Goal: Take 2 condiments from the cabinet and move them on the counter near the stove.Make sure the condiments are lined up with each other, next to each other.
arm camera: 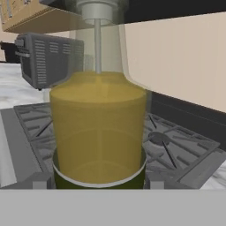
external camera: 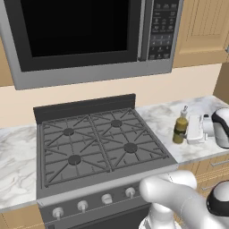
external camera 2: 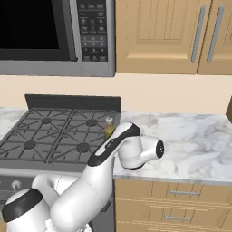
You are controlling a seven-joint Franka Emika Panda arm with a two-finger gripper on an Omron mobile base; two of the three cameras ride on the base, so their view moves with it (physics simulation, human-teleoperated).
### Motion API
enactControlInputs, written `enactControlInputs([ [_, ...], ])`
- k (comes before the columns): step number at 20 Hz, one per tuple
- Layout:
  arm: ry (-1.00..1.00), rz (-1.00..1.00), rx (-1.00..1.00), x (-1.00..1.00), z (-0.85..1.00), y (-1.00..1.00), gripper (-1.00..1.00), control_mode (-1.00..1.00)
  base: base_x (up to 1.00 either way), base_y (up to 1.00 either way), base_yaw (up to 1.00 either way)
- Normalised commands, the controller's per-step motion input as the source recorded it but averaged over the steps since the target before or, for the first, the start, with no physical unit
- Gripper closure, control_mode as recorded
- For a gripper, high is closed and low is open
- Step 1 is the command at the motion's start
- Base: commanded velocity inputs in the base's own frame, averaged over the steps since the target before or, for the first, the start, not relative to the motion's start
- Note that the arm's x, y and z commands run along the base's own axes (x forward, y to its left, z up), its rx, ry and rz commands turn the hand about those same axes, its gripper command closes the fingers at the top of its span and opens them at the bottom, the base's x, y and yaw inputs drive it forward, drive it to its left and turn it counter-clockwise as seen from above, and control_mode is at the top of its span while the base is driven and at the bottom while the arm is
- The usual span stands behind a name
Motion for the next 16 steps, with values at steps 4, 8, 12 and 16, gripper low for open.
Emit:
enactControlInputs([
  [4,0.00,0.00,0.00,0.13,-0.19,-0.09,1.00,-1.00,0.00,0.00,0.00],
  [8,0.00,0.00,0.00,0.15,-0.22,-0.09,1.00,-1.00,0.00,0.00,0.00],
  [12,0.00,0.00,0.00,0.16,-0.27,-0.08,1.00,-1.00,0.00,0.00,0.00],
  [16,0.00,0.00,0.00,0.13,-0.25,-0.10,1.00,-1.00,0.00,0.00,0.00],
])
